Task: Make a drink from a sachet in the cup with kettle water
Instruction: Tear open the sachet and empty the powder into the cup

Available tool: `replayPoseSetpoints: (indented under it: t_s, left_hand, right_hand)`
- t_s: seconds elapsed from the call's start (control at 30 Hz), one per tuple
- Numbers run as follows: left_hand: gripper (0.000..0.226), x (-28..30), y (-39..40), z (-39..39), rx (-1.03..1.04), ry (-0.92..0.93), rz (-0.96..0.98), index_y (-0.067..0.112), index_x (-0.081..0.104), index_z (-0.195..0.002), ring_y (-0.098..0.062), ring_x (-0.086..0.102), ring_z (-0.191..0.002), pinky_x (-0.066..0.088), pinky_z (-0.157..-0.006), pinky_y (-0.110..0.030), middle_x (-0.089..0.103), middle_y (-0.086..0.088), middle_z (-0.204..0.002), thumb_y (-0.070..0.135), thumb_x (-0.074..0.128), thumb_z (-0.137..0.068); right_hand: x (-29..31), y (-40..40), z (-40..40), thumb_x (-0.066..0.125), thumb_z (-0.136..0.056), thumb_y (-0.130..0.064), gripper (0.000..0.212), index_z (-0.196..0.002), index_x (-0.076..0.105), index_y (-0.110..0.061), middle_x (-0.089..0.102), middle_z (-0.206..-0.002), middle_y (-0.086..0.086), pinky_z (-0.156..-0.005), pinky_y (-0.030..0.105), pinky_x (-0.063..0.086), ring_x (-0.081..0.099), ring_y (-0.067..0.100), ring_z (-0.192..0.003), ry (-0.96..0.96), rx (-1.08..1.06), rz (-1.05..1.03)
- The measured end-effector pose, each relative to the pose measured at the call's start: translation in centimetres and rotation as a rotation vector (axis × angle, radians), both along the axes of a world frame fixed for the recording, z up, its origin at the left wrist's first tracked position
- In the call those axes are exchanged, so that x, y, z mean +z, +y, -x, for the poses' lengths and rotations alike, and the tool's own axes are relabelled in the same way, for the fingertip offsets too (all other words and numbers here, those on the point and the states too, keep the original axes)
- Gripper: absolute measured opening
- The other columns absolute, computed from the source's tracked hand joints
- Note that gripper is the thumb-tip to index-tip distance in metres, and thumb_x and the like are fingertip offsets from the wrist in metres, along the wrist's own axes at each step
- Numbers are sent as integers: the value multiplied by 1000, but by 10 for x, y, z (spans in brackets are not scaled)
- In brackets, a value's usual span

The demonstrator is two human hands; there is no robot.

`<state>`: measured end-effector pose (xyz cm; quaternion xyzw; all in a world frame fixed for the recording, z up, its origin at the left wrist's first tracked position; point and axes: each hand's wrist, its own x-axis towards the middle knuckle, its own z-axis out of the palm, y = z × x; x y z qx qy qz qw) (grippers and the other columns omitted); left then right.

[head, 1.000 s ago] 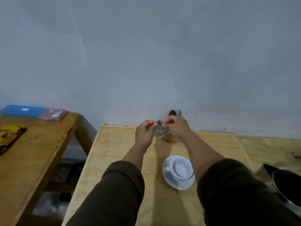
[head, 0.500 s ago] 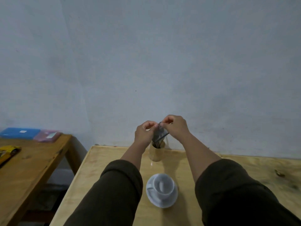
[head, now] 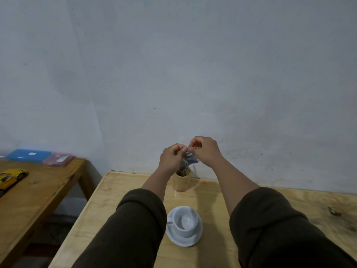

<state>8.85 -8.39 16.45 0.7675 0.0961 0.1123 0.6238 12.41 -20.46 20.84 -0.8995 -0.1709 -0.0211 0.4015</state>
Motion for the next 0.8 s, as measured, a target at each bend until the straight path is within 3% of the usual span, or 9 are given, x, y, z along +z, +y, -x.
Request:
replayPoseSetpoints:
  t_s: [0.1,0.23,0.37,0.53,0.63,0.73,0.8]
  left_hand:
    - [17,0,-5,0,24,13,23,16,67,-88,-16,59,-86,48,-72,-24,65,-2,-89,19,52,-96]
    - [21,-2,-7,-3,43,85,119,21,67,-77,-19,62,-87,50,-78,-29,67,0,-85,20,54,-93]
    - [30,-1,-7,-7,30,187,207,24,66,-67,-25,63,-92,52,-80,-33,68,-6,-91,15,53,-92]
    - [25,1,-13,-6,26,254,317,17,66,-74,-17,56,-64,46,-58,-25,63,-6,-72,13,50,-93]
    - [17,2,-19,-7,22,326,362,11,66,-77,-24,58,-67,51,-64,-30,62,-10,-69,12,53,-88]
    - [15,3,-21,-9,76,402,391,8,60,-65,-28,57,-72,53,-76,-40,57,-11,-66,6,53,-79]
    - [19,1,-18,-9,88,430,380,8,57,-62,-28,55,-72,48,-70,-38,55,-10,-65,4,50,-79]
  right_hand:
    - [-1,0,0,67,-81,-6,3,-80,68,-9,57,-74,-1,-57,13,37,52,15,-73,-23,1,23]
    - [-7,3,1,62,-81,-2,19,-70,58,-16,53,-82,0,-58,11,33,49,16,-76,-76,3,31]
    - [-12,4,3,61,-81,-1,10,-74,63,-7,51,-80,0,-59,12,30,47,16,-79,-160,28,76]
    - [-17,1,4,60,-82,0,5,-79,63,-1,49,-80,-1,-61,20,30,42,16,-84,-242,56,122]
    - [-19,-3,6,58,-81,4,7,-77,62,0,48,-78,-2,-58,15,29,41,16,-82,-276,49,149]
    - [-21,-3,12,55,-81,7,12,-78,62,-2,54,-82,3,-67,22,34,40,15,-84,-281,93,196]
    - [-24,-2,16,55,-83,5,12,-81,64,-3,60,-89,8,-72,24,36,41,14,-86,-263,119,215]
